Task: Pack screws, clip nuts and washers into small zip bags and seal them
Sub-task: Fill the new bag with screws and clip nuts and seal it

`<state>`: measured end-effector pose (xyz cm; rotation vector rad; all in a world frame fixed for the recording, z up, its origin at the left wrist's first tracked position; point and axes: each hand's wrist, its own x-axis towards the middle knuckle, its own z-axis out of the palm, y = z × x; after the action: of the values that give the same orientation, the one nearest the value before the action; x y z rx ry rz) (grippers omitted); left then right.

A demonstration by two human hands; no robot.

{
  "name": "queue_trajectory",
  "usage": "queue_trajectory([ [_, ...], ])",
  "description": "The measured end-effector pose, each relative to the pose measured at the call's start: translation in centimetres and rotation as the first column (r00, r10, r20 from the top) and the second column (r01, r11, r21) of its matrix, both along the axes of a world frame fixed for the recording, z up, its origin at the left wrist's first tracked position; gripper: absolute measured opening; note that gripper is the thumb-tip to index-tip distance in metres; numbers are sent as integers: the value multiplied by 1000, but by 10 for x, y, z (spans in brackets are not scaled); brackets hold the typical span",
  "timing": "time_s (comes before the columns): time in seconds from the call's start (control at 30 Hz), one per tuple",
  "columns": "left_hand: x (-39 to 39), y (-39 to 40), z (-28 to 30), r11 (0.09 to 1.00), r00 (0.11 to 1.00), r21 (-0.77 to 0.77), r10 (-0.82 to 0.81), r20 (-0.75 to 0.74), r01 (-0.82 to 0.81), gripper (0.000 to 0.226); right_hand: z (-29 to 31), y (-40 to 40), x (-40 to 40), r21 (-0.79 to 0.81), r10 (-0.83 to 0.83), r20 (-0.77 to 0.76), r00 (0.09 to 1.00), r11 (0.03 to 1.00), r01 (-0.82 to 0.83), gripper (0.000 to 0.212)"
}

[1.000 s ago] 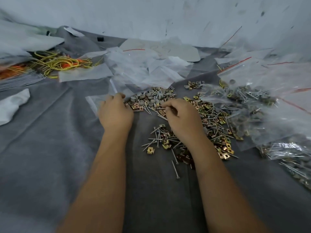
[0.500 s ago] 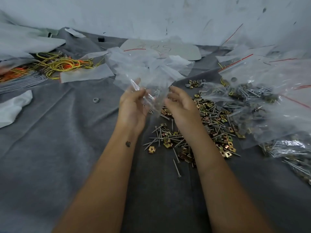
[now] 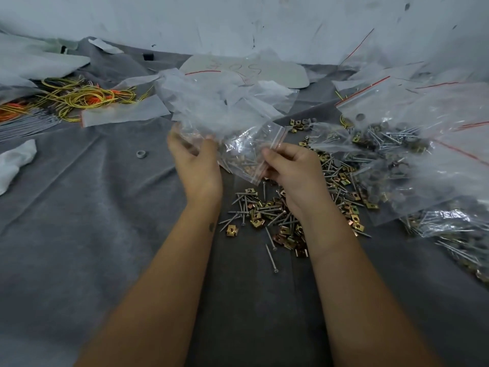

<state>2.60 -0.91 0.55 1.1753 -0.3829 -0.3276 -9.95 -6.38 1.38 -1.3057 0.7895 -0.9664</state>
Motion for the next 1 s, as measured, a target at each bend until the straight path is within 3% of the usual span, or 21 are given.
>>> queue_trajectory([
  [0.07, 0, 3, -4, 955, 900, 52, 255, 353, -291, 55, -1, 0, 2, -42, -32, -35, 999, 999, 30, 21],
  [0.1, -1, 4, -5, 950, 823, 24, 257, 507, -311, 51, -1, 0, 2, -53, -46, -40, 998, 998, 44, 24],
  [0.17, -5, 3, -7, 990, 700, 35, 70, 711, -135, 33, -1, -1, 2, -81, -91, -39, 995, 993, 88, 26],
  [0.23, -11, 2, -10, 979, 593, 187, -198, 781, 81, 20, -1, -1, 0, -105, -138, -23, 990, 985, 135, 23],
  [0.3, -16, 2, -11, 924, 531, 343, -377, 759, 166, 26, -1, -1, 0, -110, -177, 7, 984, 978, 177, 18],
  [0.37, -16, 2, -11, 893, 539, 414, -440, 719, 177, 35, -1, -1, 0, -94, -208, 36, 977, 973, 211, 18],
  [0.43, -15, 3, -9, 872, 568, 442, -476, 671, 208, 30, -1, -1, 0, -105, -215, 41, 976, 970, 218, 19],
  [0.5, -15, 4, -7, 858, 622, 416, -507, 597, 300, 16, 0, -1, -1, -101, -170, 56, 984, 979, 175, 18],
  [0.6, -12, 4, -6, 877, 687, 381, -470, 555, 292, 17, 0, -2, -3, -88, -65, 67, 996, 994, 71, 21],
  [0.73, -13, 4, -8, 893, 691, 360, -439, 575, 268, 15, -1, -1, -2, -142, -88, 30, 996, 986, 91, 23],
  [1.0, -13, 6, -2, 849, 719, 349, -524, 457, 397, 14, -2, -2, -3, -162, -135, 25, 991, 977, 137, 19],
])
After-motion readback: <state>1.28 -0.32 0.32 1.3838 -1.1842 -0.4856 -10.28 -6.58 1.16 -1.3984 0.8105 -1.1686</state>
